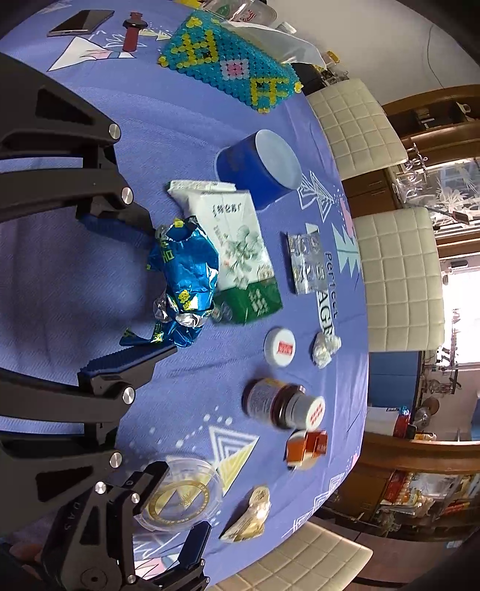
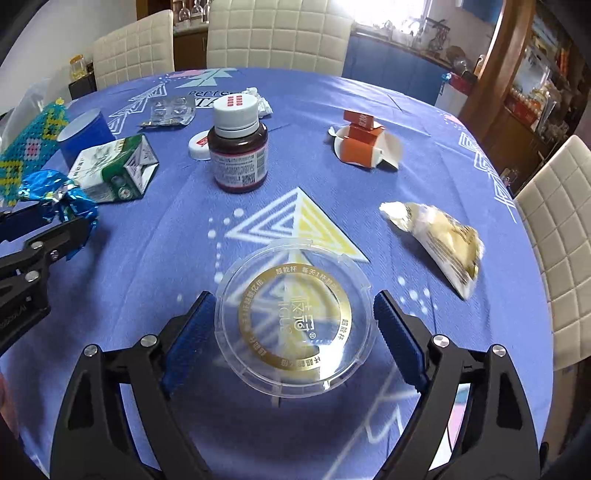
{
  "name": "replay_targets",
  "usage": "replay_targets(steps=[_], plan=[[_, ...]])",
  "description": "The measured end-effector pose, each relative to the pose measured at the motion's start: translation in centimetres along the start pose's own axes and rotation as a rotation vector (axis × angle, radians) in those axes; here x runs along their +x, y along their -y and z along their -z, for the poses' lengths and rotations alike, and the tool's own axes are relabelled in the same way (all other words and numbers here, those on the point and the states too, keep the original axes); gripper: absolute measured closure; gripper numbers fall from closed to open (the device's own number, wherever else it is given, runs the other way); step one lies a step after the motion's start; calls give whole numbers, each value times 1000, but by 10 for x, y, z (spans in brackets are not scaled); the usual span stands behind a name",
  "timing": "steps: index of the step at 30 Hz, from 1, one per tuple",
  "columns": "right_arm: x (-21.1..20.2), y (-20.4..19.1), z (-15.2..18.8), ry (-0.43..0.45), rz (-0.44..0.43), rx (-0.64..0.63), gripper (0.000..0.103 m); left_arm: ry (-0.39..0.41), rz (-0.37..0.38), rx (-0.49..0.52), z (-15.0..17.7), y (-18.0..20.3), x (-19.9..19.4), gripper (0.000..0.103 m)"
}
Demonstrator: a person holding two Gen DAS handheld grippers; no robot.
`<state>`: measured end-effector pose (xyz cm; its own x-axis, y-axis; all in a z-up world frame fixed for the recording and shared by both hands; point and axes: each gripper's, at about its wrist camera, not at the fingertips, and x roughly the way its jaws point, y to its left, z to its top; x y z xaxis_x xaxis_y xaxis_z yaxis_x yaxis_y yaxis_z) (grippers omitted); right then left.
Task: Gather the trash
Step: 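Grasp the blue foil wrapper with the left tool while the right tool grasps the clear plastic lid, then carry both items over the black bin and open both tools to drop them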
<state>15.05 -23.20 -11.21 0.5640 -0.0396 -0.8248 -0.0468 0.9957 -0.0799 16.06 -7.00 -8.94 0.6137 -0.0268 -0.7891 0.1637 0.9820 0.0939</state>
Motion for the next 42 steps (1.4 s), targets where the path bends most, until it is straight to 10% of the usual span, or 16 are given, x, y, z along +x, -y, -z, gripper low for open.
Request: replay_targets(steps=[42], plan=[[-168,365,301,14,438,588,16,70,427,630,96,488,-136,53]])
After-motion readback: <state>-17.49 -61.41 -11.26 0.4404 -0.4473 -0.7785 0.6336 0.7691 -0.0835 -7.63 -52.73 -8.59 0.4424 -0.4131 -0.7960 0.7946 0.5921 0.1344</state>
